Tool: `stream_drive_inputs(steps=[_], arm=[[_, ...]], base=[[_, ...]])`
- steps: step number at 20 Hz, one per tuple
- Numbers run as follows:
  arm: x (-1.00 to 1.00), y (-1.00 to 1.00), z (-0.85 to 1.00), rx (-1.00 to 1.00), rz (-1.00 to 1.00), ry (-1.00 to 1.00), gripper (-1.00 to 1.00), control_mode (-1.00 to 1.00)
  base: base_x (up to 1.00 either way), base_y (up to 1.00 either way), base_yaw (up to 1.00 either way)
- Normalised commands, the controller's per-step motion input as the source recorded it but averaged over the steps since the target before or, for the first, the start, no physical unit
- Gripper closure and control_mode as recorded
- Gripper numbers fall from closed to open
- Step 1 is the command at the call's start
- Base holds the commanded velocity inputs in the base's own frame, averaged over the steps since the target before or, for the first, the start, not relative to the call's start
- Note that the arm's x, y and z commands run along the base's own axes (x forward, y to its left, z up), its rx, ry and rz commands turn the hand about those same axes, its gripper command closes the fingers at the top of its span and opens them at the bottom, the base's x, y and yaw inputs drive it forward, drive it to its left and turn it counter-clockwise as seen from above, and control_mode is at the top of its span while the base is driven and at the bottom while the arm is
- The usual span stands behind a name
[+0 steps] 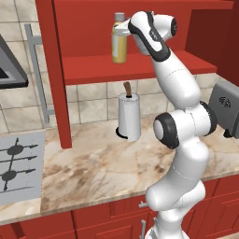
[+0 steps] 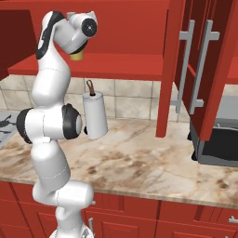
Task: Sort all alcoholic drinks to one cabinet, and non-alcoholic drinks to the other.
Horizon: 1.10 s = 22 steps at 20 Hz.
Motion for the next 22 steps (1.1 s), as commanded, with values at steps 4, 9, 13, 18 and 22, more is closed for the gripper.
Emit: stream_drive_inputs(steps=[4, 9, 13, 18, 22], arm=[[0.00, -0.05, 0.00, 0.00, -0.02, 0.00, -1.00, -1.00], [0.00, -0.14, 0.00, 0.00, -0.01, 0.00, -1.00, -1.00], [-0.01, -0.15, 0.00, 0.00, 0.00, 0.00, -1.00, -1.00], [-0.20, -0.10, 0.00, 0.00, 0.00, 0.00, -1.00, -1.00], [-0.31, -0.05, 0.00, 0.00, -0.01, 0.00, -1.00, -1.00]], base=[[0.00, 0.00, 0.00], [0.00, 0.00, 0.00], [0.00, 0.00, 0.00], [0.00, 0.00, 0.00], [0.00, 0.00, 0.00]])
